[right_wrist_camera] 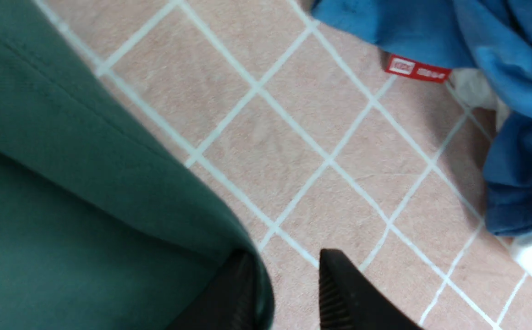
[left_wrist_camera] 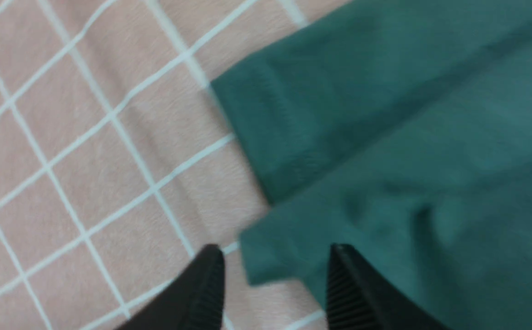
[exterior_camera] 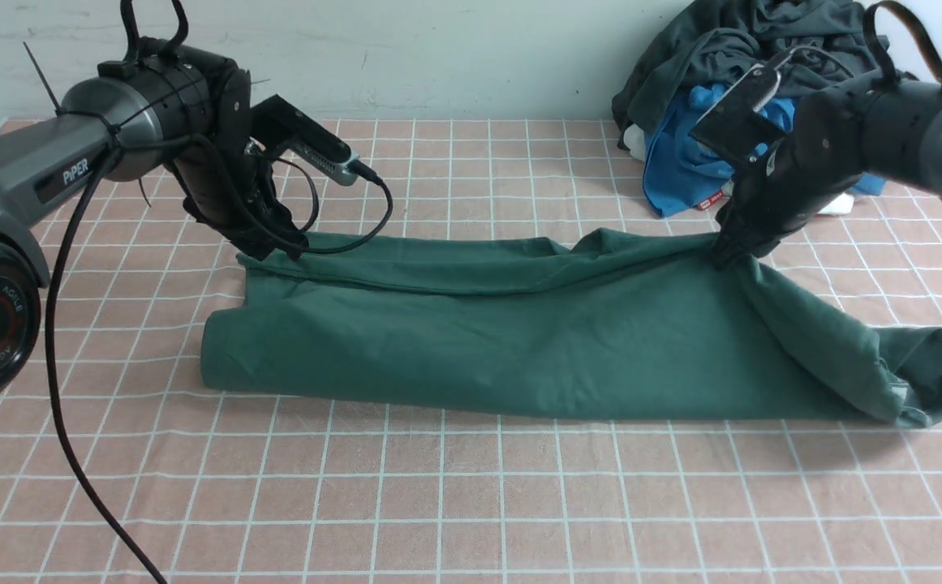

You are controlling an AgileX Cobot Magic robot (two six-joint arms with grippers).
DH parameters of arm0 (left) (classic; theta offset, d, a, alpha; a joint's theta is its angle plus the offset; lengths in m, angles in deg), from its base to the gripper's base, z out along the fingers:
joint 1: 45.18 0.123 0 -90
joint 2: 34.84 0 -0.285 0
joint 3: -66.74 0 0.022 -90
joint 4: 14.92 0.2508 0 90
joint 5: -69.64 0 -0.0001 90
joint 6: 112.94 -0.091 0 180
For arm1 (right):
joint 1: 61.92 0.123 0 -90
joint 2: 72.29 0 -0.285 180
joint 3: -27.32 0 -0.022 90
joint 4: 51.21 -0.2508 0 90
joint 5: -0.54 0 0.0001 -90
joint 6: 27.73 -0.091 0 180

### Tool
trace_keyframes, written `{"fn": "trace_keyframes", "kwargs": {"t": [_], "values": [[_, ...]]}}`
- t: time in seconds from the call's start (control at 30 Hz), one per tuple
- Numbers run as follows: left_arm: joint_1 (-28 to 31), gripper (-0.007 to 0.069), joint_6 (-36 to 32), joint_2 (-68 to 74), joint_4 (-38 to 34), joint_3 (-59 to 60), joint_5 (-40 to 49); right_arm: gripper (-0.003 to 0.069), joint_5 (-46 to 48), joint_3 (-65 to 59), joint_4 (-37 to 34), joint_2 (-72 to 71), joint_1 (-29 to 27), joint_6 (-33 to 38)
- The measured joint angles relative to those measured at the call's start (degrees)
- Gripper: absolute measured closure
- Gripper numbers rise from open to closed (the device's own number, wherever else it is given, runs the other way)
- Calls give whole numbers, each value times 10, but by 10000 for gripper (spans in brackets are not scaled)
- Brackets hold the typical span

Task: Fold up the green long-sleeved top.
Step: Use both arms to drag the lower edge of the fabric forward and fold it over the upper edge

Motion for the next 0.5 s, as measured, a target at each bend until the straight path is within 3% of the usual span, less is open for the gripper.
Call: {"fn": "trace_keyframes", "kwargs": {"t": [0.1, 0.23, 0.3, 0.5], "values": [[11, 211, 53, 1, 3, -9, 10, 346, -7, 12, 59, 0, 0, -134], [11, 198, 72, 1, -12, -43, 69, 328, 50, 54, 65, 0, 2, -213], [10, 209, 72, 1, -27, -57, 96, 328, 82, 70, 50, 0, 5, -214], [-7, 368, 40, 1, -86, -74, 188, 376, 163, 84, -137, 5, 44, -64]]}}
